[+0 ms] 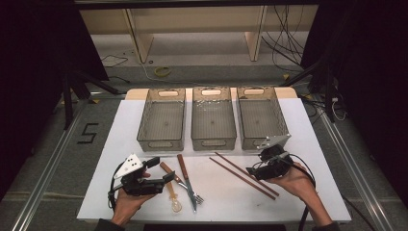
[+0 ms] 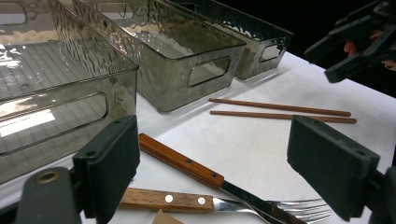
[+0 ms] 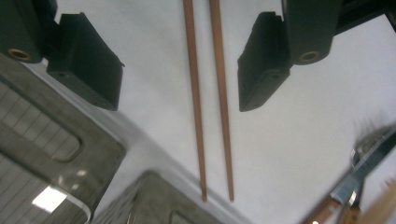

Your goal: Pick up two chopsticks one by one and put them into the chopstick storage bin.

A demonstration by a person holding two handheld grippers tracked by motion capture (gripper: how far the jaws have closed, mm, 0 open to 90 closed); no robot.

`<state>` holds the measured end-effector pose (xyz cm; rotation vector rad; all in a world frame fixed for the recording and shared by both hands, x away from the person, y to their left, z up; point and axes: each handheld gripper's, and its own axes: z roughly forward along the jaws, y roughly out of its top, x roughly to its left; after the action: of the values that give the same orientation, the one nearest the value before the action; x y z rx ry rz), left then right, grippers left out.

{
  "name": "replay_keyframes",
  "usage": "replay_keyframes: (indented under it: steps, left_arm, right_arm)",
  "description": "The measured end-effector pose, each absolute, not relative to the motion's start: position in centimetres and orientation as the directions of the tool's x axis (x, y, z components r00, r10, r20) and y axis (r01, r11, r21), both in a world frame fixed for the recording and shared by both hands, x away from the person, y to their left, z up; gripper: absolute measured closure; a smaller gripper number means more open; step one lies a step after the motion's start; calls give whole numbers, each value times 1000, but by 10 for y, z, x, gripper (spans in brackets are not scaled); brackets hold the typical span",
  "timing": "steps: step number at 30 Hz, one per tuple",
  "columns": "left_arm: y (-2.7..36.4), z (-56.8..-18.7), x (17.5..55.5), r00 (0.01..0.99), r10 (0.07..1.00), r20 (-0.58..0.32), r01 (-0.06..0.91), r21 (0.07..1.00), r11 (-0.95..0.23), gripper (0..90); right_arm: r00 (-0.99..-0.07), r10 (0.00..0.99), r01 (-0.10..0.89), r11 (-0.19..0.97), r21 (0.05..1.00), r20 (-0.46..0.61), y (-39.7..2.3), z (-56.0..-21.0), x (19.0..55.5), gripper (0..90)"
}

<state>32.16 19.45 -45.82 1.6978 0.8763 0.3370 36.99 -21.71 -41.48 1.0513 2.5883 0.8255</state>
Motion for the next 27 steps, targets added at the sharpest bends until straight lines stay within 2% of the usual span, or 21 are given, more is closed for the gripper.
replay_keyframes:
  steps: [8,19,27]
  left_arm:
    - [195,-458,322,681,699,-216,377,922,-83,165]
    - [194,-459,322,682,698,-216,378,922,-83,165]
    - [194,-459,322,685,696,-213,377,922,-88,165]
  right_arm:
    - [-716,698,625,660,417,-31,-213,-431,378,466]
    - [-738,674,633,706,317,-25,-212,-441,382,606]
    - [-752,660,636,728,257,-9,-210,-447,381,676]
